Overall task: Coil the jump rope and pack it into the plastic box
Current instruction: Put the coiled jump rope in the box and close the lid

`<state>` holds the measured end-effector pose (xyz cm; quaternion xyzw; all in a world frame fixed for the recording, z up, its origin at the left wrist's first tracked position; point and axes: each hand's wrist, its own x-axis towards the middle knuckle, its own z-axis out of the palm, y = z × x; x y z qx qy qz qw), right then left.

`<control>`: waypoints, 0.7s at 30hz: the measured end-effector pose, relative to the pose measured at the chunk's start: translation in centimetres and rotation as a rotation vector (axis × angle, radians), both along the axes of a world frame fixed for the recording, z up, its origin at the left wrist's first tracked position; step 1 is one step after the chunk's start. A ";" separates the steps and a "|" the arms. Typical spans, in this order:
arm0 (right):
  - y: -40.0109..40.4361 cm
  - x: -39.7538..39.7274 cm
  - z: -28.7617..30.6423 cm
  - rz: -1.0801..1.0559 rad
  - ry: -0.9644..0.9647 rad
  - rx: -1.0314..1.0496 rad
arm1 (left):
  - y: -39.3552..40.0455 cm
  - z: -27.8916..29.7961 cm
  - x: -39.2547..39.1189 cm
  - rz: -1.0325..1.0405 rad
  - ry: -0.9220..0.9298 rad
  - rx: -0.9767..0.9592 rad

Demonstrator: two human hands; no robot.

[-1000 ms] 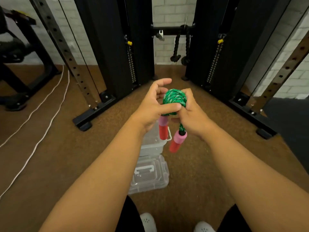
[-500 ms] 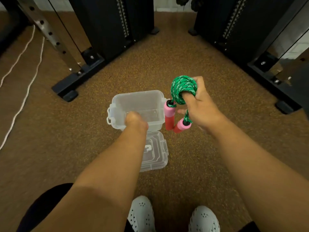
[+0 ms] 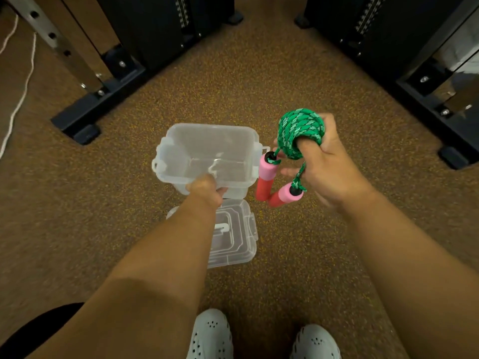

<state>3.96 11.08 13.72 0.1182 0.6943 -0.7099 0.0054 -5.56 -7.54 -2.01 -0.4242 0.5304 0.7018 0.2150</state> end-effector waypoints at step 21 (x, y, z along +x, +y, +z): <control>4.5 1.5 -6.6 0.096 -0.357 -0.075 | 5.8 1.3 7.0 -1.172 0.202 -0.489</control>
